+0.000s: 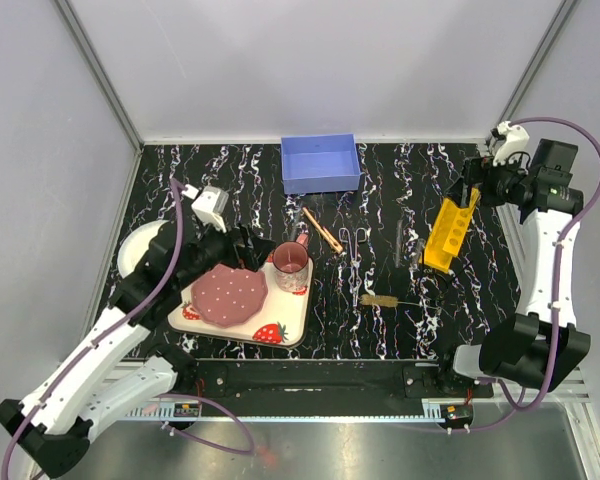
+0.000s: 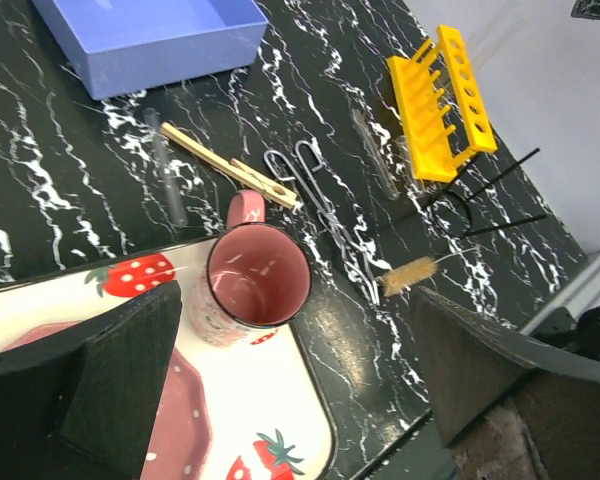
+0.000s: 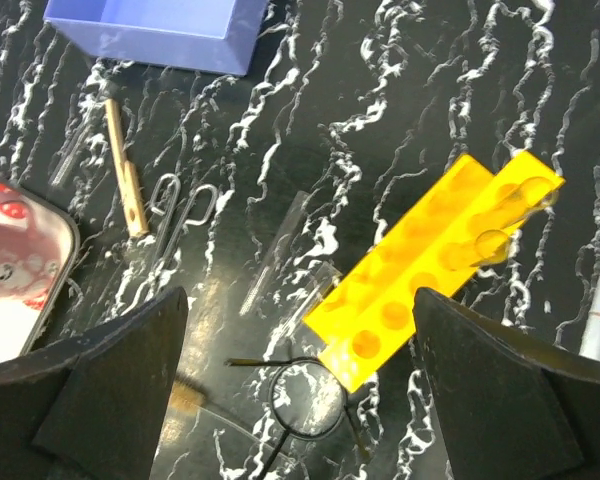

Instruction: Organize the chemistry lab equipment

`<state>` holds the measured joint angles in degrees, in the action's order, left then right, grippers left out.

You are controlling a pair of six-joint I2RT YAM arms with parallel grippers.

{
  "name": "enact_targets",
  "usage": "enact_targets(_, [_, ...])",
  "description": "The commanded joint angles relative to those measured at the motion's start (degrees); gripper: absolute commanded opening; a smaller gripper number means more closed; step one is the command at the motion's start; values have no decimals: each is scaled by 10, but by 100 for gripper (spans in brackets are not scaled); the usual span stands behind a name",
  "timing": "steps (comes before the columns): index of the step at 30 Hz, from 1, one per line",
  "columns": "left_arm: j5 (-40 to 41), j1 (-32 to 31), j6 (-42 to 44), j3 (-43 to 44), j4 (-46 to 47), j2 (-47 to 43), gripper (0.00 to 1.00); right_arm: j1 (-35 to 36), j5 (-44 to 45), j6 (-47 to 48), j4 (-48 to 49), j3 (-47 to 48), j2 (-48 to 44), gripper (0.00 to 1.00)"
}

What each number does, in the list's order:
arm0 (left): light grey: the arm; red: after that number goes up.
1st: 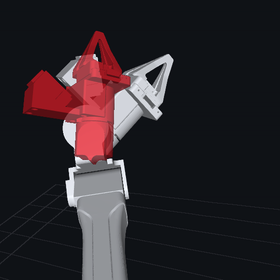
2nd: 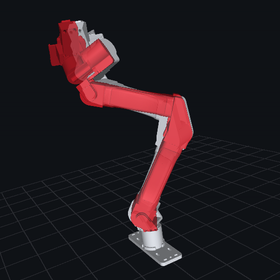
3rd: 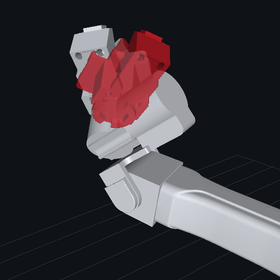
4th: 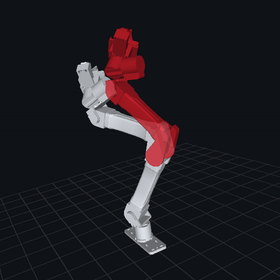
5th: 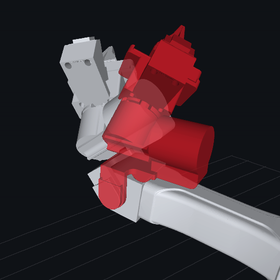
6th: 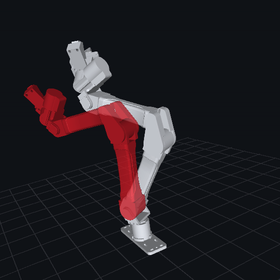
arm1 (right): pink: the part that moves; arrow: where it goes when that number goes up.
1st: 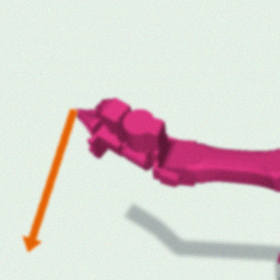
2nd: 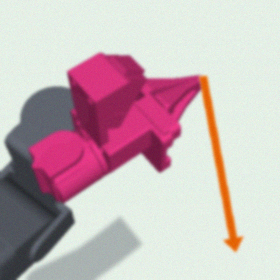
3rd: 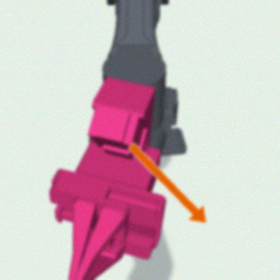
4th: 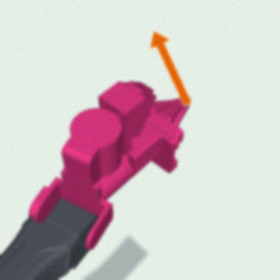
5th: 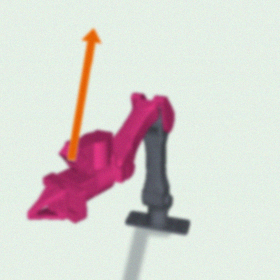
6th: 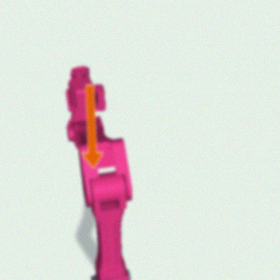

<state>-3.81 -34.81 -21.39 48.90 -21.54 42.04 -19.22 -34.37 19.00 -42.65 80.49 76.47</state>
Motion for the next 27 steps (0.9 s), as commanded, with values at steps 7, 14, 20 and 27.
enact_targets(7, [-136,2,-84,76,44,138,99,42,-86,-18,-49,-6,8,100])
enact_targets(14, [-153,2,-82,95,34,181,99,221,14,-34,-76,12,127,100])
enact_targets(20, [-113,2,-88,72,12,147,99,269,136,-76,-62,57,245,100])
enact_targets(27, [-87,2,-88,51,1,132,99,272,230,-127,-50,84,333,100])
